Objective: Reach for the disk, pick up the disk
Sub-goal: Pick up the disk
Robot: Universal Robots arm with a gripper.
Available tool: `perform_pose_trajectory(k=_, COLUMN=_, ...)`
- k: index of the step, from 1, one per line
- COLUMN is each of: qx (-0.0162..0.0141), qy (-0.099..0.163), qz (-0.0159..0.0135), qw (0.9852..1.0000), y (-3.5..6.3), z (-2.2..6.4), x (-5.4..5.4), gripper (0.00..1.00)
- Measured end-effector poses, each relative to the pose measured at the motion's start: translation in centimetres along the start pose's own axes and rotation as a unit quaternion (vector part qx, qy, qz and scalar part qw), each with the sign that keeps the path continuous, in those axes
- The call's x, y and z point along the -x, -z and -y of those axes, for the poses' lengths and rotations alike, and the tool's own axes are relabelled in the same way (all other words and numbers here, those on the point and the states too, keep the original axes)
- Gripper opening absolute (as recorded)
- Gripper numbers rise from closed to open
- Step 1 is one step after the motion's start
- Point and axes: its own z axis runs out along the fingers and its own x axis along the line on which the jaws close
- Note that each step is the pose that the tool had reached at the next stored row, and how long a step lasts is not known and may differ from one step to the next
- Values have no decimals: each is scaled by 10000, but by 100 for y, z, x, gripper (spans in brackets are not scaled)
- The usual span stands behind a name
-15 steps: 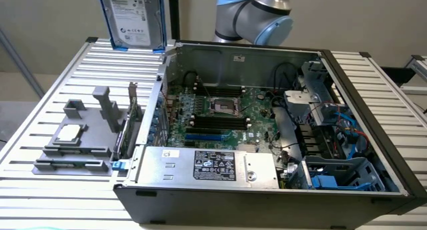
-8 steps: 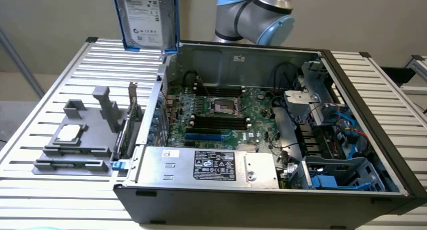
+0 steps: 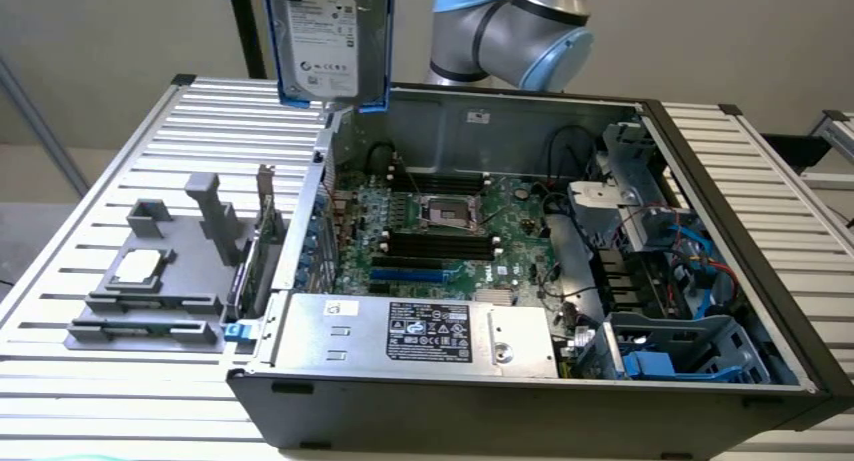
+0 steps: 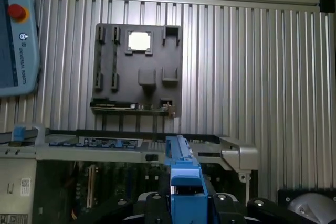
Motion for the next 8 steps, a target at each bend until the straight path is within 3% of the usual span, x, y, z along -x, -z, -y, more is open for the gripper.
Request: perform_pose_trajectory(k=8, qx=49, qy=-4, qz=1, qw=10000, y=39, z=361, x=-99, gripper=33)
